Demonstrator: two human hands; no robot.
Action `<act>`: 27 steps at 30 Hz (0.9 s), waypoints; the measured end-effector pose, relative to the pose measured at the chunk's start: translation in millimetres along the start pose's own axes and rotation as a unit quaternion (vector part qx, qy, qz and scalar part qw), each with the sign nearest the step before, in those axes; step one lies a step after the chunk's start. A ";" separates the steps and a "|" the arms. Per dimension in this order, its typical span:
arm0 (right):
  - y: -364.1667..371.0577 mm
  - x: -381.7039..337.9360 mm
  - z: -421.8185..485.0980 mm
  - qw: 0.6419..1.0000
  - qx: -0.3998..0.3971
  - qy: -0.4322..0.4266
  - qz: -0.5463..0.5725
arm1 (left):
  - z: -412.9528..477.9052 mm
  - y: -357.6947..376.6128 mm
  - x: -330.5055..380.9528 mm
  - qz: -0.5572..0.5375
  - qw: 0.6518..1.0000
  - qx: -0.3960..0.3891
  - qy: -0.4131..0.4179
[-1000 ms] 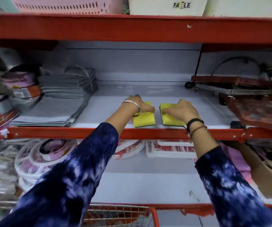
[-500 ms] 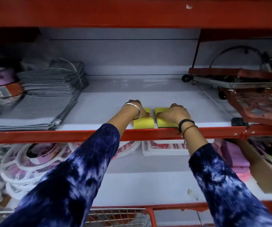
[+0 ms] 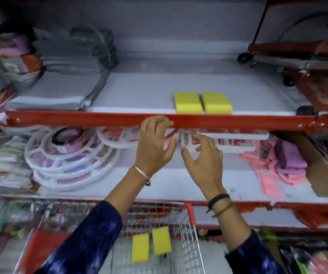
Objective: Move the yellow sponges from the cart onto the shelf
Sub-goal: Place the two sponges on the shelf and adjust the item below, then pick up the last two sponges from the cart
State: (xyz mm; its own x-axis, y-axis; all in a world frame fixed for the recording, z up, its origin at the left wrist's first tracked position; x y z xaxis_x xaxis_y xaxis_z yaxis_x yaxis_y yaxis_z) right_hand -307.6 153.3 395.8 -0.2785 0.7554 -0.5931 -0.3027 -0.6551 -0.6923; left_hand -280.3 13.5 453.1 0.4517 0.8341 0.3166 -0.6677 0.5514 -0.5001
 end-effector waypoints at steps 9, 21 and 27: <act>116.8 34.5 -130.3 0.983 -0.178 0.045 -0.017 | -202.9 13.0 -53.9 -0.032 0.973 -0.172 -0.153; 299.0 170.7 -263.9 0.865 -0.428 0.213 -0.153 | -465.6 105.3 -179.0 0.009 0.740 -0.453 -0.496; 354.5 227.1 -299.5 0.826 -0.456 0.245 -0.225 | -551.4 150.6 -196.8 0.027 0.635 -0.514 -0.576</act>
State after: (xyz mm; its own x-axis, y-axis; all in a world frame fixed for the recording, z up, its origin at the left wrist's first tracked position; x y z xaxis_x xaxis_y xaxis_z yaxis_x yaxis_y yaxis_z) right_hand -205.2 96.6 -107.4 0.1447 0.9805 -0.1326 0.5988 -0.1935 -0.7772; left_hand -143.5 -75.7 -129.1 -0.6827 0.6358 0.3601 0.3433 0.7141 -0.6101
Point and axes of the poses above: each hand's wrist, its own z-axis towards the middle knuckle, its own y-axis out of the palm, x = y × z, the point moved 10 cm from there along z, towards the middle knuckle, and after that the axes turned 4 degrees about -z, right-handed, at the moved point
